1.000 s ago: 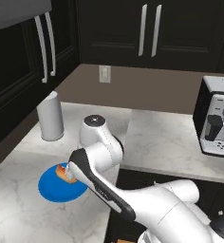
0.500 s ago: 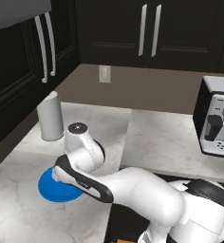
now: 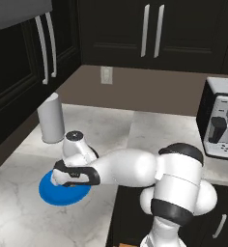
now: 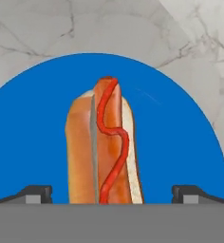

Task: Place the cold items (mushroom and tomato) from the fridge in one tupperware on the dining counter. Place the warm items (kebab skewer and hot dog) in the stove area in another tupperware.

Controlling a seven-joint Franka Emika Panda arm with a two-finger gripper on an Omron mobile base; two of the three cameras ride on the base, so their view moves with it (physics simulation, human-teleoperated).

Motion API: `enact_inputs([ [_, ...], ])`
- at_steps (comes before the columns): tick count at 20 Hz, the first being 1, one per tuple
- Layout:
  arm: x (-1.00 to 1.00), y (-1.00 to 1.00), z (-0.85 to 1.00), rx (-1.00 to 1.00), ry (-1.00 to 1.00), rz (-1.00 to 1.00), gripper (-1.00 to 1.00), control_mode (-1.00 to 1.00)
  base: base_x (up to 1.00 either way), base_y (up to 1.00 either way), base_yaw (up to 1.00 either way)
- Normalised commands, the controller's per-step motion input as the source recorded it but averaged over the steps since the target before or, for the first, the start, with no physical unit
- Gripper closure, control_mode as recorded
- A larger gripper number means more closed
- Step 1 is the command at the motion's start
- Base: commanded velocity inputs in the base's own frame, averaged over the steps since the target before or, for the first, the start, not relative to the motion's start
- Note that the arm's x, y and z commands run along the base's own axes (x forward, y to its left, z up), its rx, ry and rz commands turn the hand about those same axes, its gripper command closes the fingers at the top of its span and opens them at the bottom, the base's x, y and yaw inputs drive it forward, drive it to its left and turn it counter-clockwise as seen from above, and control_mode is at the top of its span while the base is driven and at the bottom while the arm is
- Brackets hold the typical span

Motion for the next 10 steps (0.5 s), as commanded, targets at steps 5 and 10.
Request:
enact_inputs([
  [5, 0.15, 0.11, -0.52, -0.03, 0.03, 0.00, -1.00, -1.00, 0.00, 0.00, 0.00],
  [10, 0.01, 0.00, -0.49, -0.01, 0.00, -0.02, 1.00, -1.00, 0.00, 0.00, 0.00],
])
